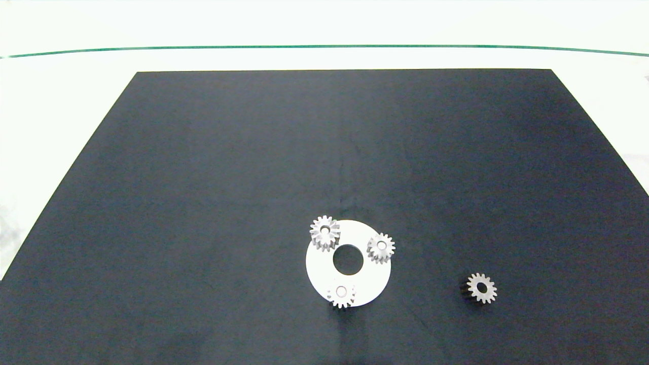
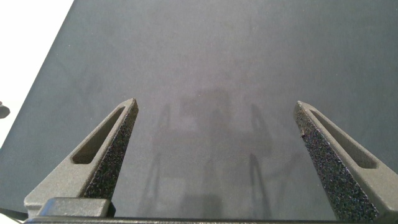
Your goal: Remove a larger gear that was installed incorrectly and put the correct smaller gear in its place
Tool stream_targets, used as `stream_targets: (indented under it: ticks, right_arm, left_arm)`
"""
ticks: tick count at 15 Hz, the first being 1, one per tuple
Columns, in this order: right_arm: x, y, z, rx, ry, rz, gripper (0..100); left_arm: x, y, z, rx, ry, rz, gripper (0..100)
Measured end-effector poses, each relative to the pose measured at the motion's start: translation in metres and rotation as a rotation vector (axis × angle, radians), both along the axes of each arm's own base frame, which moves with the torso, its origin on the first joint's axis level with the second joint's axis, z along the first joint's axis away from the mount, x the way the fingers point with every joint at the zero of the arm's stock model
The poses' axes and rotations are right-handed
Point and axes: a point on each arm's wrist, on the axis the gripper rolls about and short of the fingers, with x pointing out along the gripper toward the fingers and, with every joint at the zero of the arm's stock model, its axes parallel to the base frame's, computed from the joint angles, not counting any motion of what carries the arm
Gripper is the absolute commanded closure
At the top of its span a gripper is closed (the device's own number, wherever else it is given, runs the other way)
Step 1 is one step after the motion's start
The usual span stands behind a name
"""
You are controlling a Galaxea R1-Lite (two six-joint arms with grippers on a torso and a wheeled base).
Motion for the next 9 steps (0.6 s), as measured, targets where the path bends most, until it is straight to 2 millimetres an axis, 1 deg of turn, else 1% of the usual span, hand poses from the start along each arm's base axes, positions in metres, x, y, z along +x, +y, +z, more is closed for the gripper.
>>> stream_targets:
  ticks: [3, 5, 6, 9]
  right_arm:
    - [0.0, 0.0, 0.0, 0.006, 0.0, -0.005, 0]
    - [0.0, 0.0, 0.001, 0.002, -0.006, -0.019, 0]
    - [-0.001, 0.0, 0.005, 0.001, -0.017, -0.021, 0]
    - [-0.011, 0.0, 0.028, 0.0, -0.049, -0.018, 0]
  left_arm:
    - [0.0, 0.0, 0.0, 0.009, 0.001, 0.0, 0]
    - [0.0, 0.0, 0.001, 0.046, 0.0, -0.004, 0]
    - [-0.001, 0.0, 0.005, 0.067, -0.011, -0.004, 0]
    - [-0.009, -0.001, 0.023, 0.112, -0.028, -0.025, 0]
